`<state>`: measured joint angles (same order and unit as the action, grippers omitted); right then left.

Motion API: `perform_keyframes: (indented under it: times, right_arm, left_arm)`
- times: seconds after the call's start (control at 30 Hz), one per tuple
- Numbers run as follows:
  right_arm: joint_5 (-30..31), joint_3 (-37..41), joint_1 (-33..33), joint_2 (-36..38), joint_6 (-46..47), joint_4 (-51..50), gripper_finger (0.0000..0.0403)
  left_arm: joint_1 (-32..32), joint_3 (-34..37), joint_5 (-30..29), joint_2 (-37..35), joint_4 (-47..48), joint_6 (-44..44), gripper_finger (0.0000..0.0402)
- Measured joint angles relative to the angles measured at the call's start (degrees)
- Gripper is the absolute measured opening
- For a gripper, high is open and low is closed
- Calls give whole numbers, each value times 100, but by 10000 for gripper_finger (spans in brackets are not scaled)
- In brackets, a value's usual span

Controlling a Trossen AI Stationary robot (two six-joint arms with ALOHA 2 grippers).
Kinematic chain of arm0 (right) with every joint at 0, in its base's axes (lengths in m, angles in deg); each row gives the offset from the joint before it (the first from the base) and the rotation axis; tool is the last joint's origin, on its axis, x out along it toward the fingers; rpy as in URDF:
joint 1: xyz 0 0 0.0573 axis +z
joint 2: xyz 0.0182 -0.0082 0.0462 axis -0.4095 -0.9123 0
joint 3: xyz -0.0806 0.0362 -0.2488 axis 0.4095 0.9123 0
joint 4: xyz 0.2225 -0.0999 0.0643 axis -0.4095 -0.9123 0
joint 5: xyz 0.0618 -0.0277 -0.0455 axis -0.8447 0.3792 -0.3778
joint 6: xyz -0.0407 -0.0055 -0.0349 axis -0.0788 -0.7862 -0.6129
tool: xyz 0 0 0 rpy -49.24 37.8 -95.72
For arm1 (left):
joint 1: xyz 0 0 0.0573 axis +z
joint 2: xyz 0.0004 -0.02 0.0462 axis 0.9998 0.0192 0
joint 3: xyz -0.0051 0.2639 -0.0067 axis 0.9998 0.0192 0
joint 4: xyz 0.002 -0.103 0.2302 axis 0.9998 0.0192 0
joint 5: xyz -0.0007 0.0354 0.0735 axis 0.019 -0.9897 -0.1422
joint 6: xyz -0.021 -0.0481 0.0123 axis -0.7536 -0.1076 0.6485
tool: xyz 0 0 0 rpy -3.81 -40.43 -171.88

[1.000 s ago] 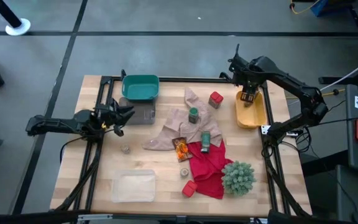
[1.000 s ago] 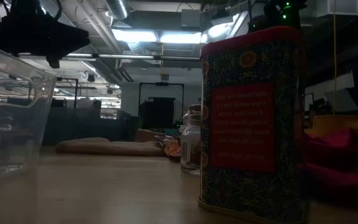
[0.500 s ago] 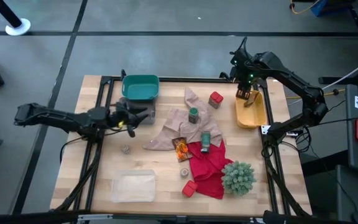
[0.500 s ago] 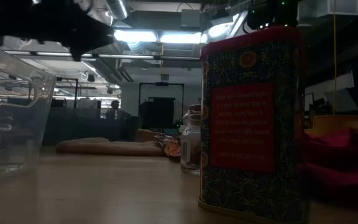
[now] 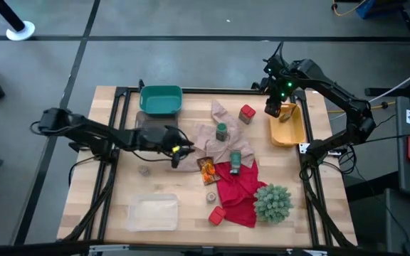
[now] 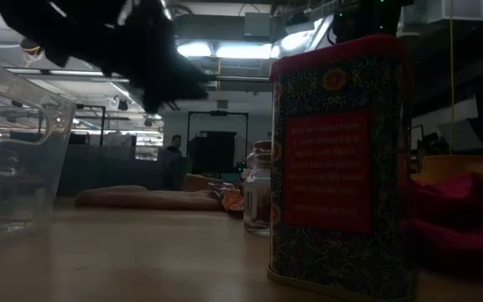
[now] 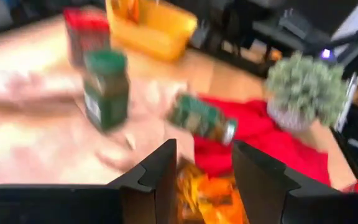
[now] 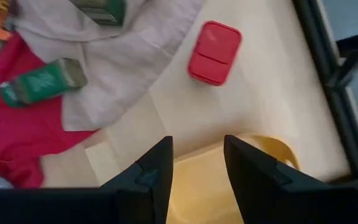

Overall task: Sort spices by type
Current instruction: Put the orange seasoning bag into the yellow bin

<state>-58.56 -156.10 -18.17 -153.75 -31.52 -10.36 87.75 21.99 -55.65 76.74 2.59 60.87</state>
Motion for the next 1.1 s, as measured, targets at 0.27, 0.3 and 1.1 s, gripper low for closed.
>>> perform_keyframes:
  times: [0.27,0.3,1.1]
  right_arm:
    - [-163,0,0,0,5,14,143]
    - [-164,2,0,0,5,18,143]
    - [-165,4,0,0,3,35,143]
  left_arm:
    - [0,-226,63,1042,-3,-266,141]
    - [0,-255,67,1127,-1,-266,141]
    - [-4,-519,257,2117,-35,-462,140]
